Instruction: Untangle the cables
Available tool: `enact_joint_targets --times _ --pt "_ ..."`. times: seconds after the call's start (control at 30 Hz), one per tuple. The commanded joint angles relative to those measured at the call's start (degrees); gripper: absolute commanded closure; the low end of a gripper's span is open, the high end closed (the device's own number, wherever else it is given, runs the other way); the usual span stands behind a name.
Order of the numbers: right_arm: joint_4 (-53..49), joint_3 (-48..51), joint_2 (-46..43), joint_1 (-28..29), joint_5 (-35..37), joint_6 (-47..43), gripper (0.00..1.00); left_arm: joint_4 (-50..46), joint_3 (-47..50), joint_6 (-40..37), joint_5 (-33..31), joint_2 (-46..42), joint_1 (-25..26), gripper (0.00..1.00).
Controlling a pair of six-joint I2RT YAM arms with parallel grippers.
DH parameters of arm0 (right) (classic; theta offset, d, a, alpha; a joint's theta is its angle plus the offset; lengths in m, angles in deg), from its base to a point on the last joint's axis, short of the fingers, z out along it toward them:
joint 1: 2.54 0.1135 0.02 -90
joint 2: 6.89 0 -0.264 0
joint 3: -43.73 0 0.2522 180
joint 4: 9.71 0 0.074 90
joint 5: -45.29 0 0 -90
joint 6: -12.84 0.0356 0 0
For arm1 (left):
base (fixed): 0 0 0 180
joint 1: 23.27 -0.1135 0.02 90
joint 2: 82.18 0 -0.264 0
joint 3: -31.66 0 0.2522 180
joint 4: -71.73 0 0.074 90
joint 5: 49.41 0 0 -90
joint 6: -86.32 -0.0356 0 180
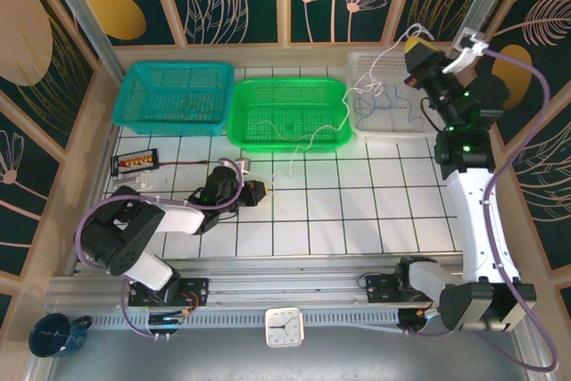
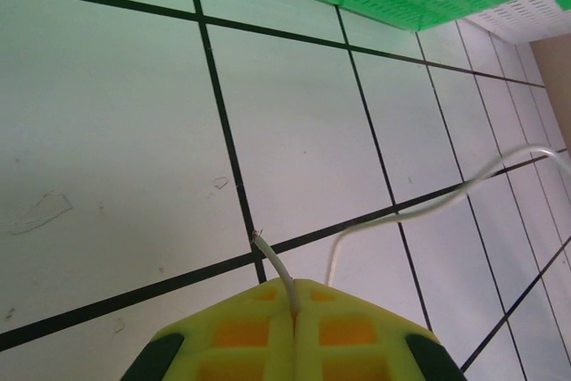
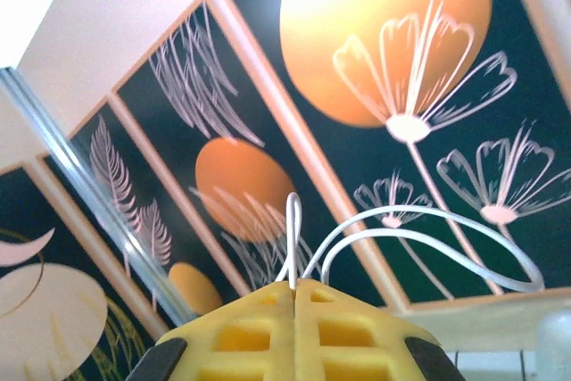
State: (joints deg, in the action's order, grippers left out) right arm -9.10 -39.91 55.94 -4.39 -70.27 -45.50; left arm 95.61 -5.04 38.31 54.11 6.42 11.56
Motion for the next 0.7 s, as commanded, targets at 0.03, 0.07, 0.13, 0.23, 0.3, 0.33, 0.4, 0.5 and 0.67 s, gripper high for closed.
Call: enact_joint_targets --times 0.03,0.07,0.13,0.23,0.3,0.33,0.4,0.5,0.67 --pt "1.9 -2.8 0.3 -4.5 -0.5 3.3 1.00 -2.6 0.8 -1.3 -2.6 -0.7 0.1 1.00" --pt "2.1 -2.7 0.3 -5.3 -0.8 3.9 1.00 -2.7 1.0 -1.3 -2.9 -0.7 0.1 1.00" --pt "3.1 -2.4 0.7 -5.6 -2.8 5.0 1.00 -2.7 1.4 -1.2 -3.1 -0.6 0.1 1.00" --pt "4.7 -0.7 1.8 -4.1 -7.5 5.8 1.00 -1.6 1.6 -1.3 -1.9 -0.9 0.1 1.00" --pt "3.8 0.6 2.1 -1.1 -8.6 3.5 1.00 -0.9 1.6 -1.9 -1.1 -1.3 0.1 1.00" --pt "2.8 1.2 2.1 0.4 -8.4 2.0 1.00 -1.1 1.4 -2.2 -1.0 -1.4 0.1 1.00" --pt "0.7 2.3 2.1 4.5 -7.3 -1.3 1.00 -1.4 1.1 -3.2 -0.4 -1.9 0.1 1.00" --pt "0.5 4.9 2.2 8.7 -6.3 -2.9 1.00 -2.3 1.1 -4.3 -0.3 -3.0 0.1 0.92" --pt "0.7 8.5 3.0 13.1 -5.5 -4.3 1.00 -5.1 1.4 -5.6 -0.6 -6.1 0.1 0.70"
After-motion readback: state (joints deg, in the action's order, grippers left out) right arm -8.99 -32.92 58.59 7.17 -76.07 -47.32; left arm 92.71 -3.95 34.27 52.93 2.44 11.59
